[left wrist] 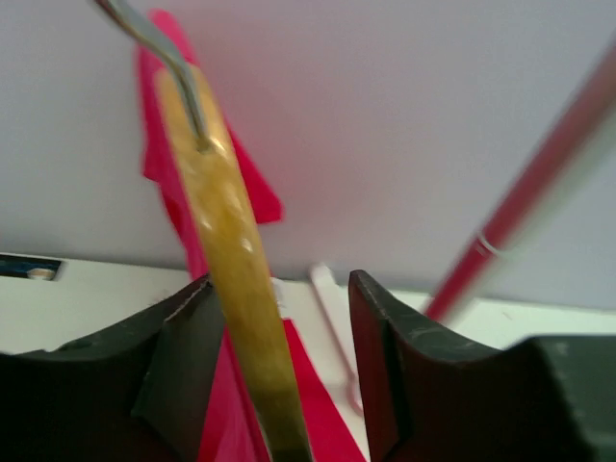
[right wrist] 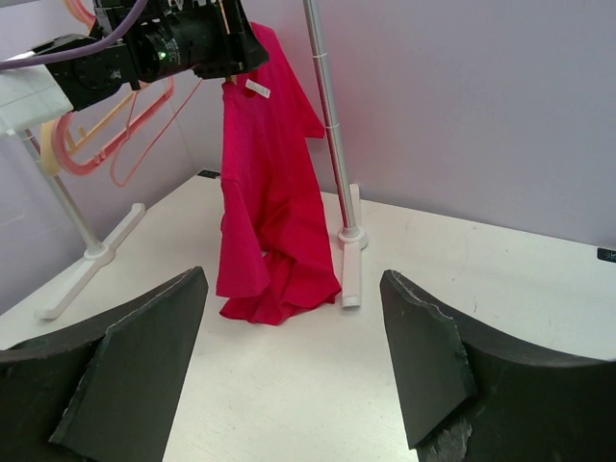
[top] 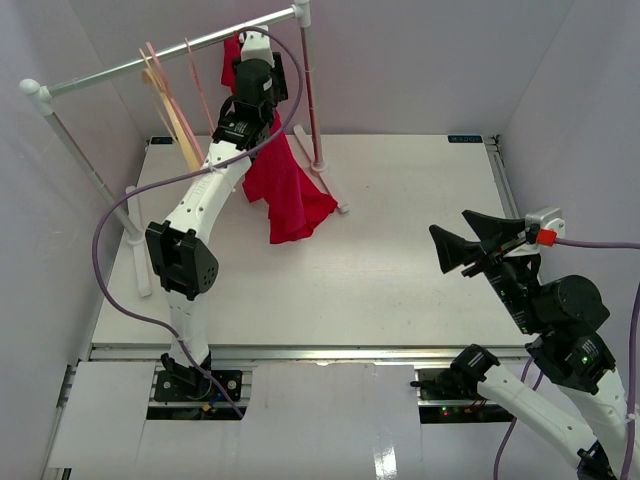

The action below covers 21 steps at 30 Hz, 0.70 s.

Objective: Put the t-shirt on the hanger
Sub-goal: Place the hanger at the clothesline, then reset both arms

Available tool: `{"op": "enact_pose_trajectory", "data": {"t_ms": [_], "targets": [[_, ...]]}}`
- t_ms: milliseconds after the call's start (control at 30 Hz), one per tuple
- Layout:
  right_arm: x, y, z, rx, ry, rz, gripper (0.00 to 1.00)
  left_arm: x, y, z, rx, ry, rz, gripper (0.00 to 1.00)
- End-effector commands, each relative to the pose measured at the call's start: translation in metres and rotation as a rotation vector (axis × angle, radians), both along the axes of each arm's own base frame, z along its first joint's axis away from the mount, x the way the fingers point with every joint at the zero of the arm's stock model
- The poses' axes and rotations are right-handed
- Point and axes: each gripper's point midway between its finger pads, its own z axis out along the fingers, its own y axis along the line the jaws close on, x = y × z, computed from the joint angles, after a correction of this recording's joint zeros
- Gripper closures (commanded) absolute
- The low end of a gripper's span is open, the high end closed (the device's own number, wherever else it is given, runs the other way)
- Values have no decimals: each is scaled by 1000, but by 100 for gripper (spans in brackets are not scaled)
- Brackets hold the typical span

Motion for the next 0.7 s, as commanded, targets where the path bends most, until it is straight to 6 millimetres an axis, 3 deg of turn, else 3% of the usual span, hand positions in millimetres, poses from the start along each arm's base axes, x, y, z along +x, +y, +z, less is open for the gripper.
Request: {"op": "enact_pose_trajectory", "data": {"t_ms": [0, 67, 267, 433, 467, 533, 667], "targets": [[-8, -1, 16, 34, -48, 26, 20, -55, -39, 58, -106, -31, -337, 31], [-11, 0, 17, 37, -53, 41, 20, -69, -42, 68, -133, -32, -378, 28], [-16, -6, 14, 51, -53, 38, 18, -102, -41, 69, -163, -3, -432, 25], [0, -14, 1, 42, 31, -58, 5, -158, -55, 79, -179, 5, -626, 20], [1, -13, -4, 34, 51, -61, 2, -165, -55, 79, -191, 8, -640, 13], [6, -7, -15, 6, 87, -56, 7, -185, -53, 77, -210, 19, -666, 8], [21, 3, -45, -41, 182, -78, 10, -220, -56, 47, -247, 82, -746, 2]]}}
